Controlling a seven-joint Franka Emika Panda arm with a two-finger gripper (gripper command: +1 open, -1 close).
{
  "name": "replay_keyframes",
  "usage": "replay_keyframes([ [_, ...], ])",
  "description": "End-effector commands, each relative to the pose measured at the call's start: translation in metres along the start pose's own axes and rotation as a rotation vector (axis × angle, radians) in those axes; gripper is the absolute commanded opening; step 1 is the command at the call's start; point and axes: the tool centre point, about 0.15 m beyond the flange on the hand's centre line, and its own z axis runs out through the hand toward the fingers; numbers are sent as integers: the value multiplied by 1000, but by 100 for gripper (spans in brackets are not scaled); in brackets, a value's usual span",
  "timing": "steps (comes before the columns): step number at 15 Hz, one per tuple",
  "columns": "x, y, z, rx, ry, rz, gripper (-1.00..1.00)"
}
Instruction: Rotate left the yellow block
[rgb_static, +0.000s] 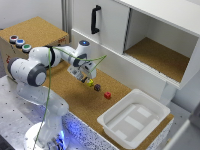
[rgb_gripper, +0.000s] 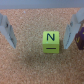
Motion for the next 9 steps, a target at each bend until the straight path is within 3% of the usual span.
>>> replay_keyframes([
  [1, 26, 10, 31, 14, -26, -1, 100],
  [8, 36, 12, 37, 8, -48, -24, 100],
  [9, 36, 13, 39, 14, -53, -22, -100],
])
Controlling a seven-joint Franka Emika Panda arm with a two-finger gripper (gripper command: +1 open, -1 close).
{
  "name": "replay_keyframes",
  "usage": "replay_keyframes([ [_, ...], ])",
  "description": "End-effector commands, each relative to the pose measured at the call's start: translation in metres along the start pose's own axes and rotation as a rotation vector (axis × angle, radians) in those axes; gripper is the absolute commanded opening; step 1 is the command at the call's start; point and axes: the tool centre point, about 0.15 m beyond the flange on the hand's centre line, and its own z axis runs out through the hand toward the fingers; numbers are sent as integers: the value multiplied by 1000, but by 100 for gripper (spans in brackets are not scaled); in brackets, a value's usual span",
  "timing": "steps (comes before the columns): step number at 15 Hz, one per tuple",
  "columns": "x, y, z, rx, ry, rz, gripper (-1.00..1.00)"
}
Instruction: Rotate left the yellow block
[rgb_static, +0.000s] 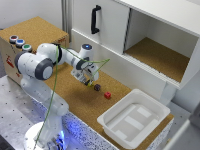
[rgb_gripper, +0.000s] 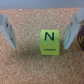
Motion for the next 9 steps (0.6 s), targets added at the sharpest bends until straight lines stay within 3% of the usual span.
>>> replay_keyframes([
  [1, 23, 9, 18, 1, -68, -33, -100],
  [9, 31, 21, 24, -36, -74, -59, -100],
])
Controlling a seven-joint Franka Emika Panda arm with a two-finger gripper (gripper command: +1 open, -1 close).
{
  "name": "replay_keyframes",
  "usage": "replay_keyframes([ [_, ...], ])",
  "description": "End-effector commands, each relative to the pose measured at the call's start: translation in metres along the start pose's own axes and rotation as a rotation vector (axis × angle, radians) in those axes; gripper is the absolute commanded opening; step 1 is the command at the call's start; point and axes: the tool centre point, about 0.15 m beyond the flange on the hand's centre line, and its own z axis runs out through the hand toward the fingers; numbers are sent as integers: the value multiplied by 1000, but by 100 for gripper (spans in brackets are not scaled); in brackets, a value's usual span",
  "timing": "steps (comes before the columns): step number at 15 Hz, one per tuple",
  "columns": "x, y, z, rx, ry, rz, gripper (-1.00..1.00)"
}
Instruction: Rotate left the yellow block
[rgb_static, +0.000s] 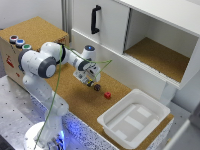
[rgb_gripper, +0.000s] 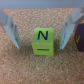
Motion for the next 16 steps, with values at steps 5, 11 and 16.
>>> replay_keyframes([
  [5, 19, 0, -14, -23, -33, -42, -100],
  [11, 9, -33, -55, -36, -28, -179, -100],
  [16, -12, -56, -60, -79, -62, -655, -100],
])
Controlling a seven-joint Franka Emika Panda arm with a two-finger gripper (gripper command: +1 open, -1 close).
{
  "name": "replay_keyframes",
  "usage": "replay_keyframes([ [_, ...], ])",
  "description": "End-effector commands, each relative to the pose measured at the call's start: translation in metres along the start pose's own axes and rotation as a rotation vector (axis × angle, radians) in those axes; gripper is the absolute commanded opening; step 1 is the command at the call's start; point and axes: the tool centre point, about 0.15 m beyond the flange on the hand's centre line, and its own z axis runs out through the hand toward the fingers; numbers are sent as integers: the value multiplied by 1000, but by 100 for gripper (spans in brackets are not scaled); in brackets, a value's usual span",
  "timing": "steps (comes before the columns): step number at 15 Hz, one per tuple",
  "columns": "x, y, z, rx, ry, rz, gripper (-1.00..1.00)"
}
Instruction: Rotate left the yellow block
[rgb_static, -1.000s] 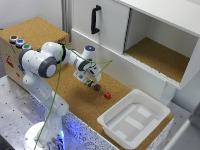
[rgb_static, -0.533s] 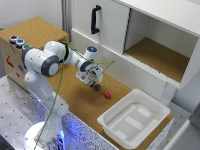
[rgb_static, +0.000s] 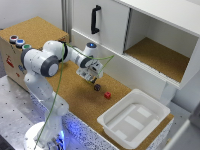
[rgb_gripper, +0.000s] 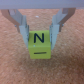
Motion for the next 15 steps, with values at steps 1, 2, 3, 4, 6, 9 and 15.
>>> replay_keyframes([
  [1, -16, -25, -17, -73, -85, -430, -100],
  [2, -18, -26, -16, -90, -80, -519, -100],
  [3, -20, -24, -12, -114, -69, -610, -100],
  [4, -17, -18, -4, -113, -74, -670, -100],
  [6, -9, -6, 8, -130, -63, -811, -100],
  [9, -2, -1, 14, -99, -70, -990, -100],
  [15, -5, -21, 26, -10, -45, -1230, -100],
])
